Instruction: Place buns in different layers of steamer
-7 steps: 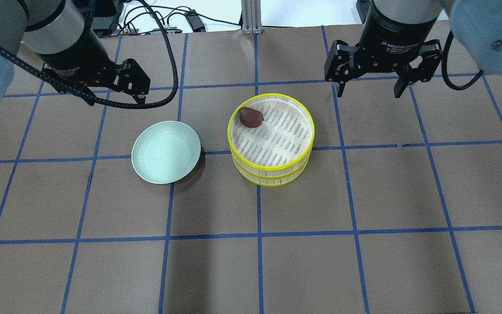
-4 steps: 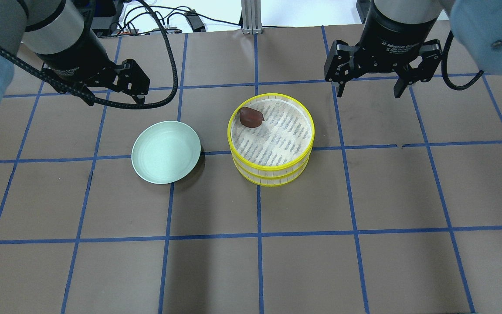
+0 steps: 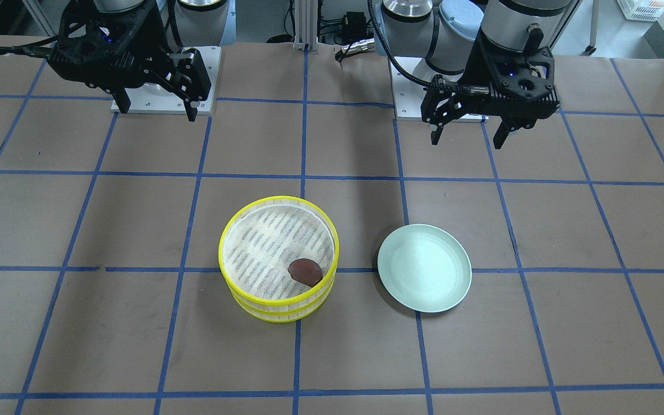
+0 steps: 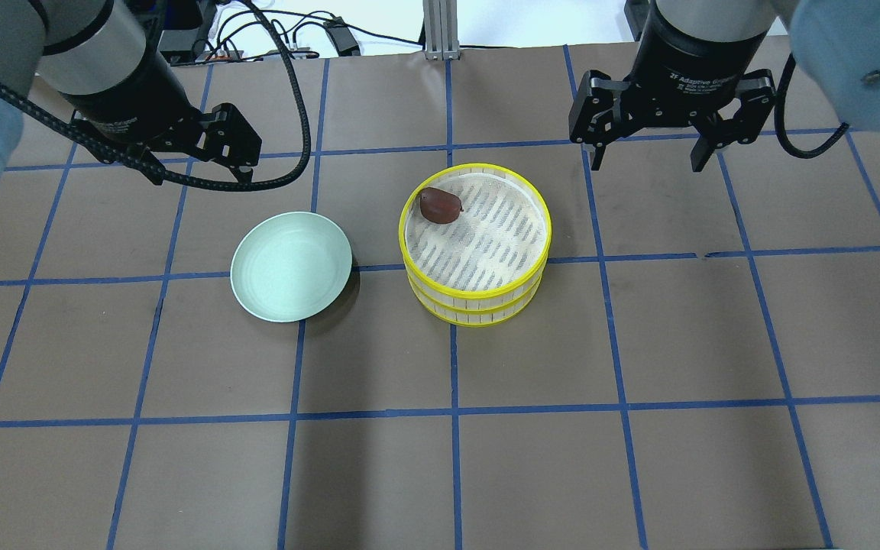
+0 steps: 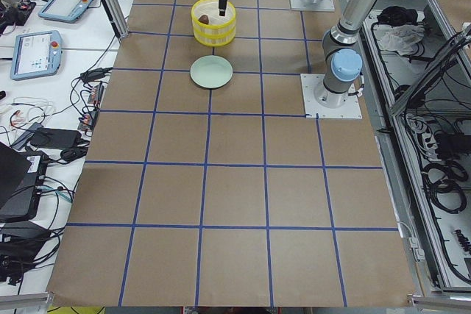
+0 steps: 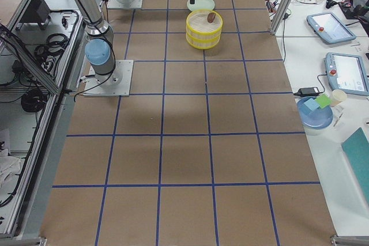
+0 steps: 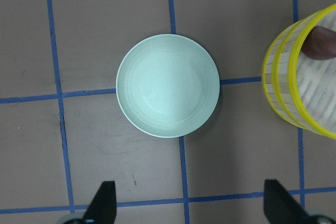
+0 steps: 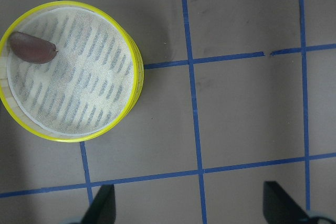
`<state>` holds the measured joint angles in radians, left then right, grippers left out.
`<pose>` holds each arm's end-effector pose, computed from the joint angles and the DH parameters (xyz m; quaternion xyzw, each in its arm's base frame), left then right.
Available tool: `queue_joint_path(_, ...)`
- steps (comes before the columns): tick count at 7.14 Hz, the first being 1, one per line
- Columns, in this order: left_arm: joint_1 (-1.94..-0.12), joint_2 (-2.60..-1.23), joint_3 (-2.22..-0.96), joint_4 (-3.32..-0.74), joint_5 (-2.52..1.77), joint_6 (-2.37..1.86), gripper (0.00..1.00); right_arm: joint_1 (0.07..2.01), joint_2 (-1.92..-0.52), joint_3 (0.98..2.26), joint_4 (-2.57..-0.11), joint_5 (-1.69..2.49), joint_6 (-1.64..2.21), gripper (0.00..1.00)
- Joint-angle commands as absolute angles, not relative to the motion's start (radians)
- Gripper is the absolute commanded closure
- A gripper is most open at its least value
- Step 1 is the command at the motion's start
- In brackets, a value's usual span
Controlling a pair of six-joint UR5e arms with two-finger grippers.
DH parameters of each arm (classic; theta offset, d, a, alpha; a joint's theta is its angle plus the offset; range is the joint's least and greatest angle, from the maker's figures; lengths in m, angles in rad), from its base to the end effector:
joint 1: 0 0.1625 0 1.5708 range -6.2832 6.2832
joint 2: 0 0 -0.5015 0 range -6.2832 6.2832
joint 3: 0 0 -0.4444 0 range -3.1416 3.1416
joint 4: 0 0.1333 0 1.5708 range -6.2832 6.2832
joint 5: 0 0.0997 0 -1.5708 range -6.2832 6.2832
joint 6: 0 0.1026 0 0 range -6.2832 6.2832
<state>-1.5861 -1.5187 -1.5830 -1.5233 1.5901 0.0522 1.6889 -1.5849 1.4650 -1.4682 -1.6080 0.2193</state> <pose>-0.1394 -0.5241 0.5876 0.0333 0.9984 -0.0435 0.0104 0.1917 -0.5166 0.6163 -0.0507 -0.9985 0.0116 0.0169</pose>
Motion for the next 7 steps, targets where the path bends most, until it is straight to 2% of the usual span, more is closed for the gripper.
queue_joint_path(1, -1.586, -1.519, -1.583, -1.523, 1.591, 0.052, 0.0, 1.689, -1.586, 1.465, -1.474, -1.606, 0.222, 0.0)
queue_joint_path(7, -1.583, -1.519, -1.583, -1.526, 1.594, 0.052, 0.0, 1.695, -1.578, 1.468, -1.537, -1.555, 0.212, 0.0)
